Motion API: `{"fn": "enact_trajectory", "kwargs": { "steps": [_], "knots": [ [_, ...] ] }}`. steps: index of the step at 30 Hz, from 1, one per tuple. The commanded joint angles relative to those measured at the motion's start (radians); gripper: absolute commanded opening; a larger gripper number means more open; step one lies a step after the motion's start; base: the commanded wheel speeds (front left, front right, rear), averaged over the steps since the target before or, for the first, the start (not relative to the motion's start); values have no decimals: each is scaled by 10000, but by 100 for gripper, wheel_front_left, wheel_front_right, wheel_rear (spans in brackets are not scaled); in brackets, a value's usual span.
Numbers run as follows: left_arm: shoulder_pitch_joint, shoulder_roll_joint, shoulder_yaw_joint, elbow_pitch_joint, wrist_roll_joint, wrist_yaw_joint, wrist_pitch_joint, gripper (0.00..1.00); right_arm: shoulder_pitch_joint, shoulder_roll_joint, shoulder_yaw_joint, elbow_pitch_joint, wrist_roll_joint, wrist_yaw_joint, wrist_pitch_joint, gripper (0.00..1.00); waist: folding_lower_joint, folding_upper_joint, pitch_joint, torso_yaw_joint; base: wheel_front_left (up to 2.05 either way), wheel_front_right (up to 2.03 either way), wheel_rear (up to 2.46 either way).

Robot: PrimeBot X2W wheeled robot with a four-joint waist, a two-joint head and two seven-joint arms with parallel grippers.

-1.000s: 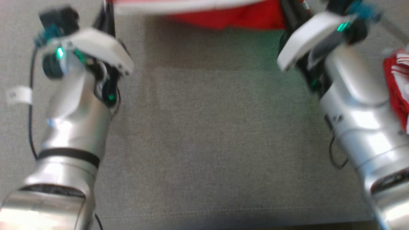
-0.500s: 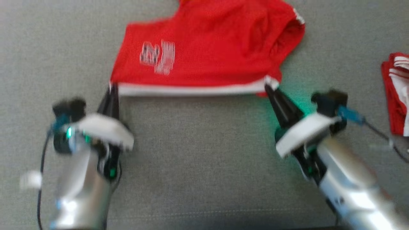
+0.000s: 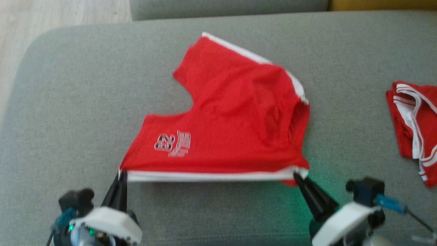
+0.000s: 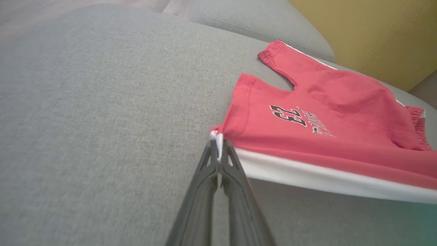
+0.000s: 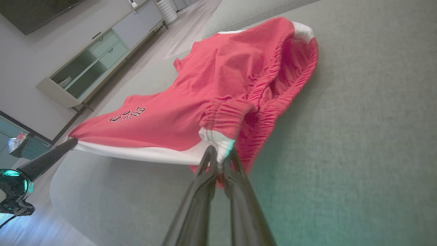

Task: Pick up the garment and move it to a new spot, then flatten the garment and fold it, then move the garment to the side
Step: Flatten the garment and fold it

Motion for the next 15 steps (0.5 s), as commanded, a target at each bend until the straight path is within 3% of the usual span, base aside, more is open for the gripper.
{"fn": "enact_trajectory", "kwargs": {
  "steps": [1,8,15],
  "knots": [
    [127,401,590,-675,2,343,136,0,312,-103,-326,-553,-151,-11,214,0,1,-1,-176,5,0,0,0],
    [1375,594,655,-3116,-18,896,1304,0,1756,661,-1027,-2499,-750,-11,1603,0,1,-1,-224,-79,0,0,0],
    [-47,1030,473,-3426,-250,584,2587,0,1087,1182,-1233,-2794,-607,-11,2240,0,1,-1,288,-308,0,0,0]
  ]
}}
